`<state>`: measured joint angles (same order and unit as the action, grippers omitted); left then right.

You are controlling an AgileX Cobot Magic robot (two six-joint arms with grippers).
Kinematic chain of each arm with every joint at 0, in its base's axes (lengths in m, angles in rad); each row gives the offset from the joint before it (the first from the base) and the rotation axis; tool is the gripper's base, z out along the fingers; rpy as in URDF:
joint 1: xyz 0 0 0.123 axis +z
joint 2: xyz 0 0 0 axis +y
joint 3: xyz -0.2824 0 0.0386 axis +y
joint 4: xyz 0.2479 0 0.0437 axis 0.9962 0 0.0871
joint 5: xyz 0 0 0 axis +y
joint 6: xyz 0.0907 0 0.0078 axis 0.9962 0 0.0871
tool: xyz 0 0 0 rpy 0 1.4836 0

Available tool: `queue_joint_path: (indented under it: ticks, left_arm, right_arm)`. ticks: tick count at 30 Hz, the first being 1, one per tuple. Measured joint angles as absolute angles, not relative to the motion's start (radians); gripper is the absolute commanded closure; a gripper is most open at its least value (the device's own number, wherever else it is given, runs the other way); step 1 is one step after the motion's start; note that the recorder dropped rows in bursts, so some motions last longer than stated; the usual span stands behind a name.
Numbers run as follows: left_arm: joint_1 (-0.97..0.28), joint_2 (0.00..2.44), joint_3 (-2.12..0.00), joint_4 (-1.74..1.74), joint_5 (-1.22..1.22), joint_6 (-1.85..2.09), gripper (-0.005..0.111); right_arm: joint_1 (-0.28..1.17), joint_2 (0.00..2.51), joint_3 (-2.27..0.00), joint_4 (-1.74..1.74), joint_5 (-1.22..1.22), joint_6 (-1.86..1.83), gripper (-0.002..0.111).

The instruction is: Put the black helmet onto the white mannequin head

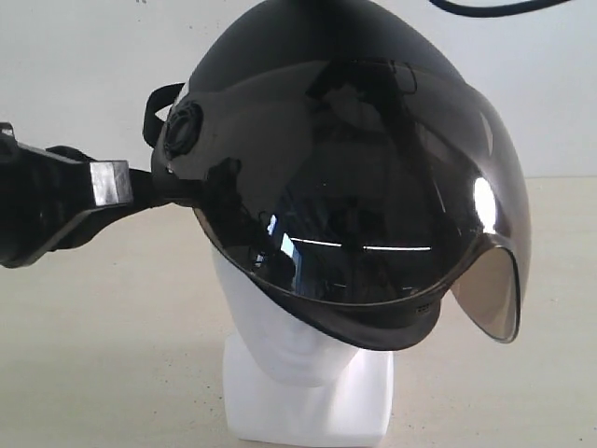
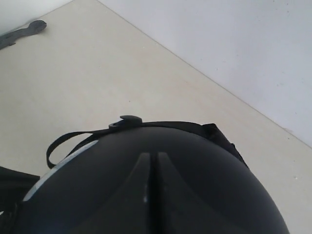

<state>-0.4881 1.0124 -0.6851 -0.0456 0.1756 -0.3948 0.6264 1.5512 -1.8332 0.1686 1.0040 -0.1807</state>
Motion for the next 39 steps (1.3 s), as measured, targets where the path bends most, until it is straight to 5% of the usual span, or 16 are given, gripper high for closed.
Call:
queue_joint_path:
  ticks: [16,39]
  left_arm:
    - [-0.488,1.012,-0.517,-0.046,0.068,-0.432,0.102]
    - [-0.488,0.978,-0.617,-0.02,0.201,-0.38,0.102]
  right_arm:
    - [0.626,1.551,-1.833,0.165,0.999,-0.181,0.109]
    - [0.626,1.551,-1.833,0.146,1.003,-0.18,0.109]
